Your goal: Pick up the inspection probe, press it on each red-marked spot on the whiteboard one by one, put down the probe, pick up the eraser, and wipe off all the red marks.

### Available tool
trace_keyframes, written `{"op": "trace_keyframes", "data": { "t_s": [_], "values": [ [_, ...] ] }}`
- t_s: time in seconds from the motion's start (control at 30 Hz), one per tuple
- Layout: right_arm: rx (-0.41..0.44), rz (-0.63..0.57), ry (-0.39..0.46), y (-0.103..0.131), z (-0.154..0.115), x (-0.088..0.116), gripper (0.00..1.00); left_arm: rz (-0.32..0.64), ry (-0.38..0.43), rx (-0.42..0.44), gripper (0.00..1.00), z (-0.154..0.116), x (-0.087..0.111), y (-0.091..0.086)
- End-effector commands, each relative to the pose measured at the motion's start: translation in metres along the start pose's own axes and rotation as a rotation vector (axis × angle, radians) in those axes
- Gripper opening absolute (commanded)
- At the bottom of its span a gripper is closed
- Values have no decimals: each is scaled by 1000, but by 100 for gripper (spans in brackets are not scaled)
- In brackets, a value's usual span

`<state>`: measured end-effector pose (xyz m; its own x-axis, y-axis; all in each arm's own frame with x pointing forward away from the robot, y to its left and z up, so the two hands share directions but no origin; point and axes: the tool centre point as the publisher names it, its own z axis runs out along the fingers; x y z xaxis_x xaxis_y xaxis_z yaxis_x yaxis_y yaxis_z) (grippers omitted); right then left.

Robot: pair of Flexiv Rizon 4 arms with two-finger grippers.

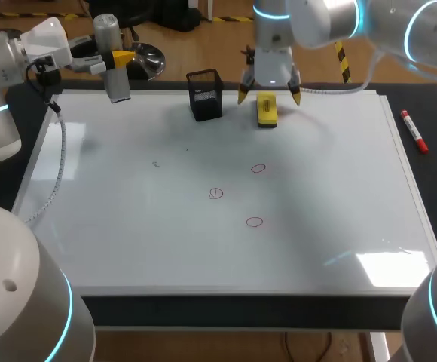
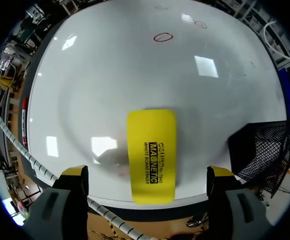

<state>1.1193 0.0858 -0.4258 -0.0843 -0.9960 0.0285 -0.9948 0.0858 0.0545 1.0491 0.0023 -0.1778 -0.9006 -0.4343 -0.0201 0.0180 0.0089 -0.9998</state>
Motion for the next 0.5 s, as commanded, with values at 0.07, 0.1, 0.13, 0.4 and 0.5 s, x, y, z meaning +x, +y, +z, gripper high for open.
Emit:
{"op": "trace_keyframes", "data": {
  "t_s": [0.07, 0.1, 0.13, 0.4, 0.5],
  "values": [
    [2, -7, 13, 3, 0, 3, 100, 2, -1, 3, 0, 0, 0, 0],
    [1, -8, 14, 4, 0, 3, 100, 2, -1, 3, 0, 0, 0, 0],
    [0, -9, 15, 4, 0, 4, 100, 2, -1, 3, 0, 0, 0, 0],
    [-1, -13, 20, 6, 1, 7, 38, 2, -1, 3, 0, 0, 0, 0],
    [-1, -12, 19, 7, 1, 9, 6, 2, -1, 3, 0, 0, 0, 0]
  ]
}}
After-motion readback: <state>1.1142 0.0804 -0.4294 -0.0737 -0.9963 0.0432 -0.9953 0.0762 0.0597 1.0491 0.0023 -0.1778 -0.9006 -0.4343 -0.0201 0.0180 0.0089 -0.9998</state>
